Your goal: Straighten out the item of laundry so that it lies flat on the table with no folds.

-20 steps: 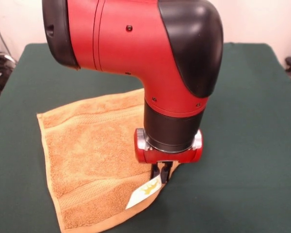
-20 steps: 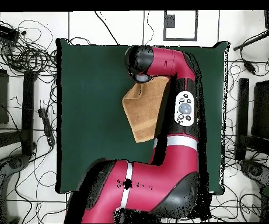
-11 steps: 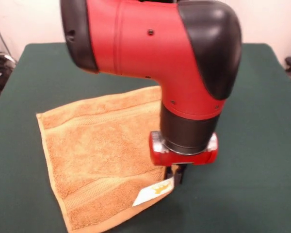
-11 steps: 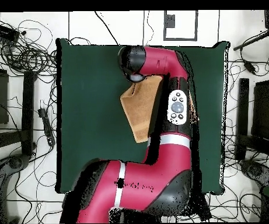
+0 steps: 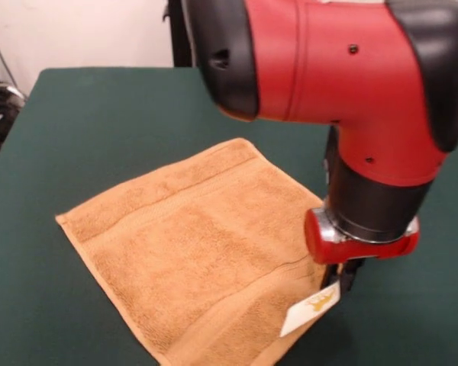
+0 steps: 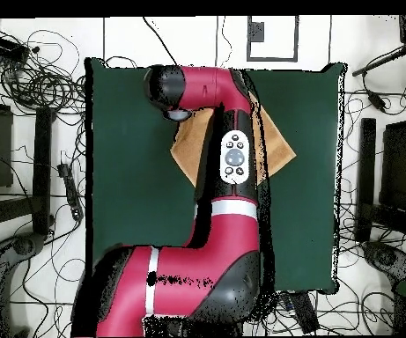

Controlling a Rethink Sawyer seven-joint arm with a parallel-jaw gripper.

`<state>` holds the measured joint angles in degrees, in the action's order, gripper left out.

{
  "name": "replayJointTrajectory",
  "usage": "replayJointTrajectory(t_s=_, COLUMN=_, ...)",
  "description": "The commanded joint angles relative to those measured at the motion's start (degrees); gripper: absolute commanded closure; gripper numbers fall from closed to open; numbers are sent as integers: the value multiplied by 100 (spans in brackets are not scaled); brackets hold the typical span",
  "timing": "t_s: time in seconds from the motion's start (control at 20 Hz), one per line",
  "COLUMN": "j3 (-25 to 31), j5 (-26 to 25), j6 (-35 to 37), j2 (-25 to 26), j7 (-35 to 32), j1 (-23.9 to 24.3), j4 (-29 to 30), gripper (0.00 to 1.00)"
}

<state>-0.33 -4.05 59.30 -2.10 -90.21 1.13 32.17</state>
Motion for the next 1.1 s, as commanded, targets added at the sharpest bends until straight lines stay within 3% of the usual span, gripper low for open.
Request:
replayJointTrajectory(t_s=0.05, j3=224, j5=225, j6=381, j2=-10, j7=-1303, j1=-193, j4=118, gripper=100)
replayJointTrajectory(t_s=1.1, j3=273, j5=267, j6=337, j2=-7, j7=-1185, j1=-108, j4=160, gripper=100)
